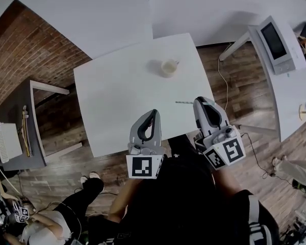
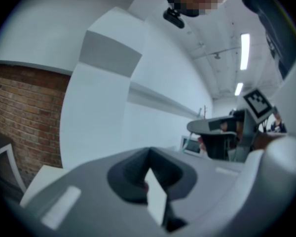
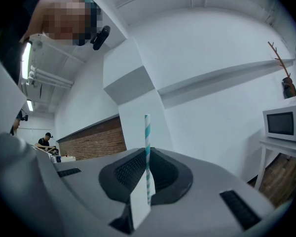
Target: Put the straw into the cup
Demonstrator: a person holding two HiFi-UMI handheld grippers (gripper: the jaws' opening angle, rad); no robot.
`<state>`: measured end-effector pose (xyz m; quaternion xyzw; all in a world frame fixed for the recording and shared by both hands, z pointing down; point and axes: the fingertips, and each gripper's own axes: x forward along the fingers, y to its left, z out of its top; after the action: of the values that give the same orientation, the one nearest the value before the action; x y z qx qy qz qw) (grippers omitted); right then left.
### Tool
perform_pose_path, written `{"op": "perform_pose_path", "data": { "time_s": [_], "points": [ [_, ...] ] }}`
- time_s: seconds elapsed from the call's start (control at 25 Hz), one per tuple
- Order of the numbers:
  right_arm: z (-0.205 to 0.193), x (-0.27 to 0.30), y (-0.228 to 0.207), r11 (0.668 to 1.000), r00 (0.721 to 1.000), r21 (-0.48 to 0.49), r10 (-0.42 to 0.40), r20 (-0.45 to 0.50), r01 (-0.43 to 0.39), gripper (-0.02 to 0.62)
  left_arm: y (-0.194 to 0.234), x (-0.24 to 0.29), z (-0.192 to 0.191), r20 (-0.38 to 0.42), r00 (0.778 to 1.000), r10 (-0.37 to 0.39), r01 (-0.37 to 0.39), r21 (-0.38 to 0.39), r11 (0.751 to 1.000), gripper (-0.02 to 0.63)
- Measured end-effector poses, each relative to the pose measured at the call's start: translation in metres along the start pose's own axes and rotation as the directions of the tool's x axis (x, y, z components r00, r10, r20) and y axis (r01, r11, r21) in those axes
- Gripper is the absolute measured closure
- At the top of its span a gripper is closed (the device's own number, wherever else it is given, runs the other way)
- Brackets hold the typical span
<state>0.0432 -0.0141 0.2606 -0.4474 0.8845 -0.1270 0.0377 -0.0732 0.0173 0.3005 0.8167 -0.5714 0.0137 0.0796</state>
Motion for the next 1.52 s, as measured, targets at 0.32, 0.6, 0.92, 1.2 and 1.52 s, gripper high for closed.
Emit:
{"op": "perform_pose_path", "data": {
  "time_s": [0.32, 0.6, 0.92, 1.2, 1.52],
  "points": [
    [-0.012, 0.032, -0.029, 1.000, 0.999, 0.026, -0.002, -0.040, 0.003, 0.571, 0.008, 0.040, -0.008, -0.027, 1.000, -0.012, 0.011, -0.027, 1.000, 0.601],
    [-0.018, 0.054, -0.053, 0.999, 0.998, 0.041, 0.000, -0.066, 0.003, 0.571, 0.013, 0.070, -0.017, -0.050, 0.999, -0.007, 0.006, -0.031, 0.999, 0.602],
    [-0.025, 0.084, -0.075, 0.998, 0.996, 0.055, 0.002, -0.084, 0.003, 0.571, 0.027, 0.101, -0.028, -0.088, 0.996, 0.012, -0.016, -0.045, 0.999, 0.601],
    [-0.038, 0.112, -0.093, 0.996, 0.993, 0.085, 0.005, -0.115, 0.005, 0.571, 0.041, 0.132, -0.030, -0.096, 0.995, 0.017, -0.021, -0.035, 0.999, 0.603],
    [-0.055, 0.131, -0.109, 0.994, 0.990, 0.105, -0.002, -0.141, 0.017, 0.571, 0.047, 0.149, -0.045, -0.131, 0.991, 0.022, -0.030, -0.060, 0.998, 0.603]
  ]
}}
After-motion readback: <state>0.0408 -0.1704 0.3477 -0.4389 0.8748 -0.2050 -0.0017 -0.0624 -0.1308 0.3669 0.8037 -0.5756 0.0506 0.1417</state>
